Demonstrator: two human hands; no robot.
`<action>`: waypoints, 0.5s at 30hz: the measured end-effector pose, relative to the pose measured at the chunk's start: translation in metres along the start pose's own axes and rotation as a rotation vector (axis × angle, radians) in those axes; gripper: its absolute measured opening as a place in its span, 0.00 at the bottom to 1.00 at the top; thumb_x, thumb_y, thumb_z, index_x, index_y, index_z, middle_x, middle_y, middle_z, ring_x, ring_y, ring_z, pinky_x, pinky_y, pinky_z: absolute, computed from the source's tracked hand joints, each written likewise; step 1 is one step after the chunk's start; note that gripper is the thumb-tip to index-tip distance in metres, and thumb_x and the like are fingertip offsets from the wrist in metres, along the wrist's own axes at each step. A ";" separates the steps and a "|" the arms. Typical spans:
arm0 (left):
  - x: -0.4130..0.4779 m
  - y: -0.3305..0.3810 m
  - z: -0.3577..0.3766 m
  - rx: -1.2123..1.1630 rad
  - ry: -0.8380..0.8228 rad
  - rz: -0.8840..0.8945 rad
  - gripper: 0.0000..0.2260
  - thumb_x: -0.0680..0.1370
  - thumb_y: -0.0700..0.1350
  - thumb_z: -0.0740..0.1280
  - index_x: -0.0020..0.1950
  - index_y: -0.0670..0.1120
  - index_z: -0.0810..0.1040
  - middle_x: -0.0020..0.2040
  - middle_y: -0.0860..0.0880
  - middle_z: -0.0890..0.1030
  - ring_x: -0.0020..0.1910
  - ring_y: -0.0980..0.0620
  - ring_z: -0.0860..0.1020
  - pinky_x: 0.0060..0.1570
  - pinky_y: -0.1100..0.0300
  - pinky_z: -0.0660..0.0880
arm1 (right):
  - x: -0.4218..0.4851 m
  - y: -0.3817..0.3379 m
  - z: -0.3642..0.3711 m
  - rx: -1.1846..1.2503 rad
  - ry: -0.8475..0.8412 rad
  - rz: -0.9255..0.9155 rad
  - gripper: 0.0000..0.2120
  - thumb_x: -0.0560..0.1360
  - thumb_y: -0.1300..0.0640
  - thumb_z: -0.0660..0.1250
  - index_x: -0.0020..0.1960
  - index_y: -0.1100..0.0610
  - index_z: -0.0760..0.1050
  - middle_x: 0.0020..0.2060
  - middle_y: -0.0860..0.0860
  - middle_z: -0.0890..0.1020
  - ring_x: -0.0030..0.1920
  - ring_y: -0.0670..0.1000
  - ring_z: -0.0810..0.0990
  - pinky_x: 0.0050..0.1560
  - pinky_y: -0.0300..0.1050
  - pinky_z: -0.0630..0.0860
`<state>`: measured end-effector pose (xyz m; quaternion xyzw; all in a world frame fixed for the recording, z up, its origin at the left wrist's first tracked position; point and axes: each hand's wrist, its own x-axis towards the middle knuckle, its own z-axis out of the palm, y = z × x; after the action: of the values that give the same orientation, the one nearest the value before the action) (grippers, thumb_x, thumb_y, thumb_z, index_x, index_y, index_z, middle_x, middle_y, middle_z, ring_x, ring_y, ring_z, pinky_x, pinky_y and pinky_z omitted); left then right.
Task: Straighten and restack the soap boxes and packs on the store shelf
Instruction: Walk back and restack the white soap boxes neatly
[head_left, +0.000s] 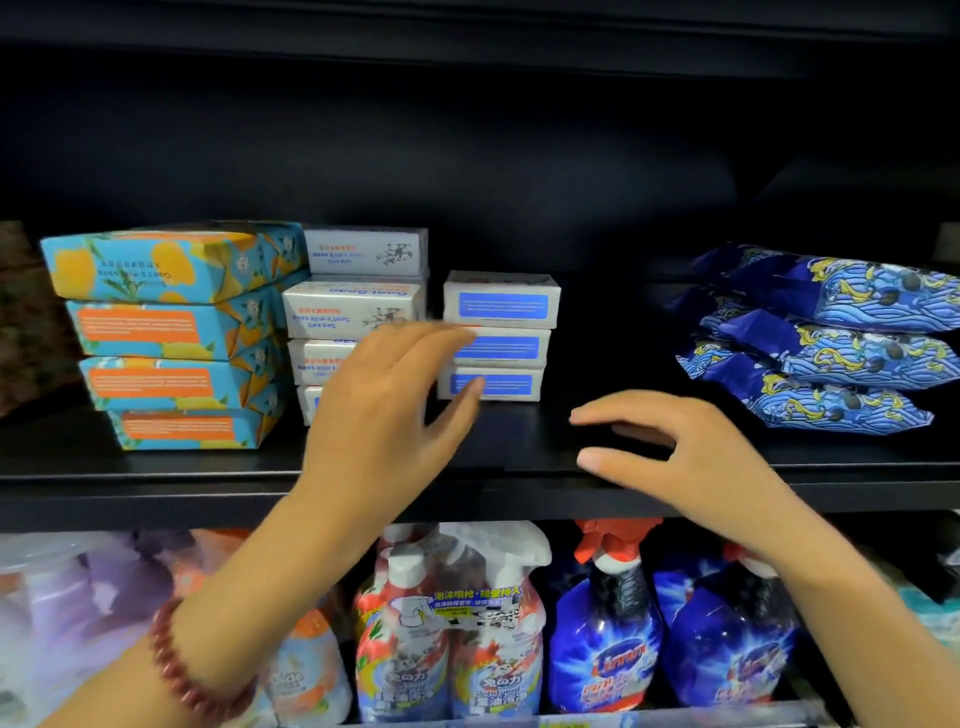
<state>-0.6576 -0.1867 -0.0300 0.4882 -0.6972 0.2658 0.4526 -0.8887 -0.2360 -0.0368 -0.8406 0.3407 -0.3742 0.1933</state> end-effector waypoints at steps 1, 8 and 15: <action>-0.015 -0.005 -0.007 -0.021 0.000 -0.068 0.14 0.75 0.48 0.67 0.55 0.40 0.80 0.51 0.46 0.82 0.52 0.50 0.77 0.54 0.61 0.69 | 0.005 -0.004 0.001 0.026 0.044 -0.020 0.13 0.67 0.48 0.71 0.51 0.48 0.81 0.49 0.39 0.82 0.53 0.37 0.78 0.53 0.25 0.69; -0.064 -0.026 -0.036 0.075 -0.185 -0.283 0.18 0.73 0.57 0.62 0.45 0.46 0.85 0.44 0.51 0.85 0.45 0.51 0.83 0.47 0.65 0.70 | 0.065 -0.059 0.037 -0.056 0.191 -0.310 0.13 0.72 0.56 0.71 0.56 0.56 0.79 0.53 0.47 0.80 0.56 0.42 0.77 0.59 0.35 0.71; -0.070 -0.029 -0.043 0.011 -0.226 -0.312 0.13 0.71 0.53 0.70 0.48 0.45 0.86 0.47 0.50 0.85 0.49 0.53 0.83 0.52 0.66 0.70 | 0.121 -0.089 0.078 -0.537 -0.080 -0.368 0.31 0.76 0.47 0.65 0.74 0.56 0.58 0.73 0.52 0.63 0.72 0.51 0.59 0.70 0.46 0.59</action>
<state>-0.6068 -0.1320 -0.0749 0.6195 -0.6580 0.1395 0.4047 -0.7326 -0.2553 0.0249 -0.9230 0.2618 -0.2664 -0.0929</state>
